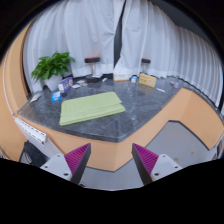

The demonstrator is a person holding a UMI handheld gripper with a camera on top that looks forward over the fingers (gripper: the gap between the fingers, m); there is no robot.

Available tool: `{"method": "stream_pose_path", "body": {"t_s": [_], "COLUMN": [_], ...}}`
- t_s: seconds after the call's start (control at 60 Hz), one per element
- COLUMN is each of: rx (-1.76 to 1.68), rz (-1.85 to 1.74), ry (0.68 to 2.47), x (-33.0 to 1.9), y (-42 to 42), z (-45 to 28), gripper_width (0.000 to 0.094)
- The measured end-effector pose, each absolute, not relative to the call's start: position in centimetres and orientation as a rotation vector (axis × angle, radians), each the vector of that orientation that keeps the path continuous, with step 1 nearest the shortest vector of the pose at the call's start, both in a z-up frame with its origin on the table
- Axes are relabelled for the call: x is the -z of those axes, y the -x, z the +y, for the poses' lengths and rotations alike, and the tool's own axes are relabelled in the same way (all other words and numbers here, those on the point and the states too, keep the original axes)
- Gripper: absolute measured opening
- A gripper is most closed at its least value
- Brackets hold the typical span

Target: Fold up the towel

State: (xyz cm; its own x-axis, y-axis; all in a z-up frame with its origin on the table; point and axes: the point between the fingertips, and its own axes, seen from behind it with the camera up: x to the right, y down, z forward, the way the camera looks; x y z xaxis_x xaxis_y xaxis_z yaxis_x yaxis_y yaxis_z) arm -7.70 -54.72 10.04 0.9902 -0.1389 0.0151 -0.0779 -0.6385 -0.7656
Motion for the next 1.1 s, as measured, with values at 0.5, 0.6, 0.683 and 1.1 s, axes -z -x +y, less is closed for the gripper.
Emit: {"method": "stream_pose_path", "body": {"t_s": [0.5, 0.6, 0.683, 1.1], "rx": [-0.031, 0.006, 0.050, -0.147], "rz": [-0.251, -0.282, -0.327, -0.276], "ry": [2.219, 2.257, 2.222, 2.220], "x": [-2.0, 1.1, 1.4, -4.8], "y": [31.3, 31.0, 31.1, 32.6], "z": [-26.9, -24.1, -22.4, -21.5], "gripper_width": [0.0844, 0.0807, 0.0630, 0.0037]}}
